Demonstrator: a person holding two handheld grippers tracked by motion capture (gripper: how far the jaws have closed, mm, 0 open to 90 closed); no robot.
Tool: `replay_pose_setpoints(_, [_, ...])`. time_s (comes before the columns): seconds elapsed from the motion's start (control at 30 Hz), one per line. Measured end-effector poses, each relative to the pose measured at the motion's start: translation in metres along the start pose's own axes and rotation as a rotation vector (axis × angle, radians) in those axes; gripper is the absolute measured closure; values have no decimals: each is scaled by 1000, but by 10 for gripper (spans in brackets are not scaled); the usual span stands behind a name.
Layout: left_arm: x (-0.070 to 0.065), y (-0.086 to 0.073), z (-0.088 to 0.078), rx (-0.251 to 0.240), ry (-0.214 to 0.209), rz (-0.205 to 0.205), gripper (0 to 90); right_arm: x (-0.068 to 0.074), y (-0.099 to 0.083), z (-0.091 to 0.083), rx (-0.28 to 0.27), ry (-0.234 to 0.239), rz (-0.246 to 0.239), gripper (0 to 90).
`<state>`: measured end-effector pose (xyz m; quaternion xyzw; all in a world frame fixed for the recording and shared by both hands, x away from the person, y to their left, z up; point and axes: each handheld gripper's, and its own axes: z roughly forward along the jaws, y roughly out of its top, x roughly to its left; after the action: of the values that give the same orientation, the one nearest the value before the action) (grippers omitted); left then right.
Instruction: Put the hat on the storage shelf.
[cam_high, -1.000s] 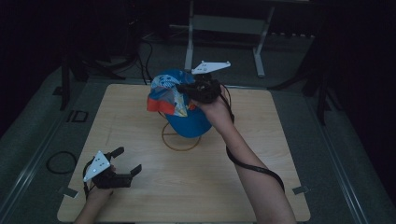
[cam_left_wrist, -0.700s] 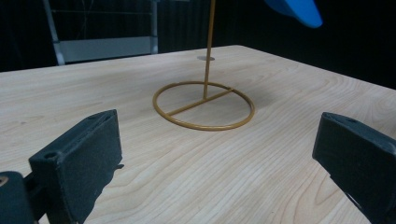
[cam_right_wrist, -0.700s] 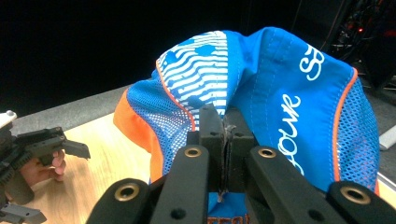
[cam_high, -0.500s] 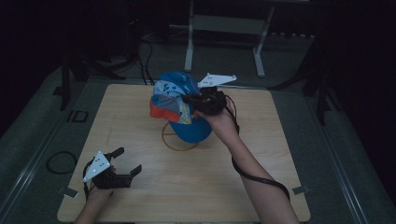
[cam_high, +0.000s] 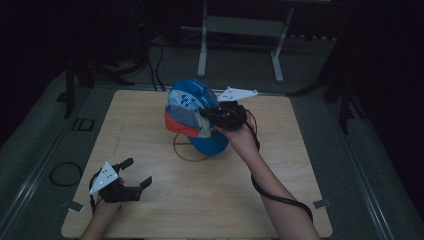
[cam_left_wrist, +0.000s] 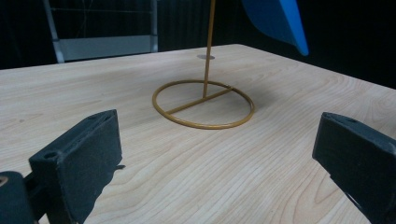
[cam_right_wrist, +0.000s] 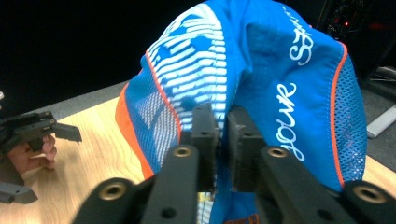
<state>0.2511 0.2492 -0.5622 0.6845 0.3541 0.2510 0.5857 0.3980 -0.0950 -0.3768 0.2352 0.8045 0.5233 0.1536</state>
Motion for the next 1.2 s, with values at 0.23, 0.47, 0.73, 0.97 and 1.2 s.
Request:
replay_pose_setpoints(0.23, [0, 0, 0, -2, -1, -1, 18, -1, -3, 5, 14, -29, 2, 730])
replay_pose_setpoints(0.47, [1, 0, -1, -9, 5, -3, 18, -3, -2, 2, -12, -40, 12, 647])
replay_pose_setpoints(0.73, [0, -1, 0, -5, -1, -1, 18, -4, 0, -6, -57, -37, 16, 449])
replay_pose_setpoints(0.97, [-1, -1, 0, -2, 0, -1, 18, -3, -4, -9, -42, -38, 9, 254])
replay_pose_setpoints(1.2, [-2, -2, 0, 6, 2, 9, 18, -4, -16, -11, -34, 38, 19, 170])
